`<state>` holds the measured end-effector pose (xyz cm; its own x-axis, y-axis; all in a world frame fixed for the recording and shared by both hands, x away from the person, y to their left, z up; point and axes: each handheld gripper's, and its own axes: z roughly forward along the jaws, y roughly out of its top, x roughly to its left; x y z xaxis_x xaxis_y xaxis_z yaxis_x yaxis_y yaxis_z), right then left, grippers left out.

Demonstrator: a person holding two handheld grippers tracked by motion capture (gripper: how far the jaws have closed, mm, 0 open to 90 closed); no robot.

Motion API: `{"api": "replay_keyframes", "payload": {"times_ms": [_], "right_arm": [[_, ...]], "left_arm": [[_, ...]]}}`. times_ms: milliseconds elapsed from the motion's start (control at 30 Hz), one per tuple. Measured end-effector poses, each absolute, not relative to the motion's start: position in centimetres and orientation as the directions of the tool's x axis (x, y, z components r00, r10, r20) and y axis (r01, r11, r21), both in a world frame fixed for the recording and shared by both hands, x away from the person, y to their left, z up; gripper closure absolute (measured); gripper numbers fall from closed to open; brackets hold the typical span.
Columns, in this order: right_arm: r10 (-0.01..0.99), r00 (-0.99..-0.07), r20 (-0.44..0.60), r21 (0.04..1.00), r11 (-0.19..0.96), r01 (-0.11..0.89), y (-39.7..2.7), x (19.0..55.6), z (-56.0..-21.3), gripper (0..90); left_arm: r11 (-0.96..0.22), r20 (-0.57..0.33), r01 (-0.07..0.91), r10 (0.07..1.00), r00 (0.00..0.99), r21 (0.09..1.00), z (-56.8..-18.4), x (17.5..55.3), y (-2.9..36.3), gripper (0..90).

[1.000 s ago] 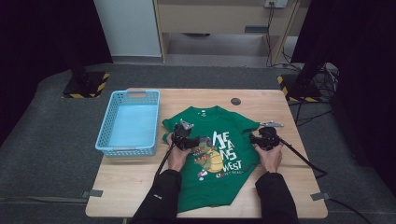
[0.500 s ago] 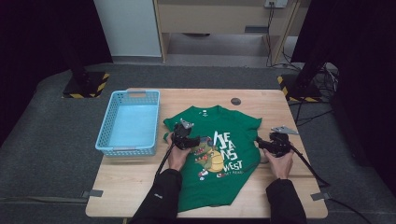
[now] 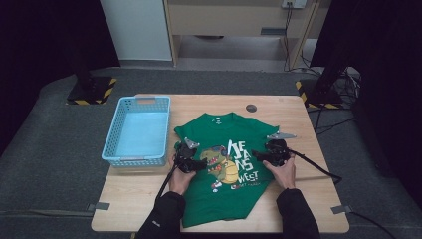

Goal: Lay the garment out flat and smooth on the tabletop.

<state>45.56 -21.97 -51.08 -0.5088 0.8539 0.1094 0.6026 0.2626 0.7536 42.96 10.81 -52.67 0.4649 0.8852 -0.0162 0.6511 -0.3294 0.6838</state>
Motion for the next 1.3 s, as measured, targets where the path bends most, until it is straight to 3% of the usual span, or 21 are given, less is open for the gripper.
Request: {"api": "replay_keyframes", "payload": {"times_ms": [233, 467, 733, 867, 1000, 1300], "right_arm": [[0.868, -0.491, 0.068, 0.676, 0.322, 0.663, -21.4, 46.4, -52.6, 29.9], [0.892, -0.453, 0.012, 0.707, 0.312, 0.634, -21.2, 47.0, -53.1, 30.7], [0.922, -0.386, 0.017, 0.719, 0.258, 0.646, -20.7, 48.5, -53.3, 32.2], [0.919, -0.387, 0.075, 0.74, 0.209, 0.639, -21.1, 48.1, -53.0, 31.3], [0.889, -0.447, 0.096, 0.749, 0.231, 0.621, -21.2, 46.2, -52.0, 28.2], [0.846, -0.527, 0.084, 0.707, 0.322, 0.63, -20.7, 42.2, -51.9, 26.5]], "left_arm": [[-0.334, 0.007, 0.616, 0.882, 0.471, 0.713, -53.3, 43.5, 10.7, 21.3], [-0.328, 0.01, 0.608, 0.885, 0.466, 0.723, -53.5, 45.3, 10.8, 18.9], [-0.324, 0.007, 0.618, 0.889, 0.459, 0.716, -53.4, 47.3, 11.0, 17.0], [-0.31, -0.01, 0.641, 0.896, 0.444, 0.702, -52.9, 46.2, 11.1, 23.2], [-0.242, -0.118, 0.663, 0.886, 0.449, 0.708, -52.5, 44.3, 11.5, 23.0], [-0.306, -0.07, 0.654, 0.873, 0.483, 0.692, -52.4, 39.3, 11.4, 20.5]]}}
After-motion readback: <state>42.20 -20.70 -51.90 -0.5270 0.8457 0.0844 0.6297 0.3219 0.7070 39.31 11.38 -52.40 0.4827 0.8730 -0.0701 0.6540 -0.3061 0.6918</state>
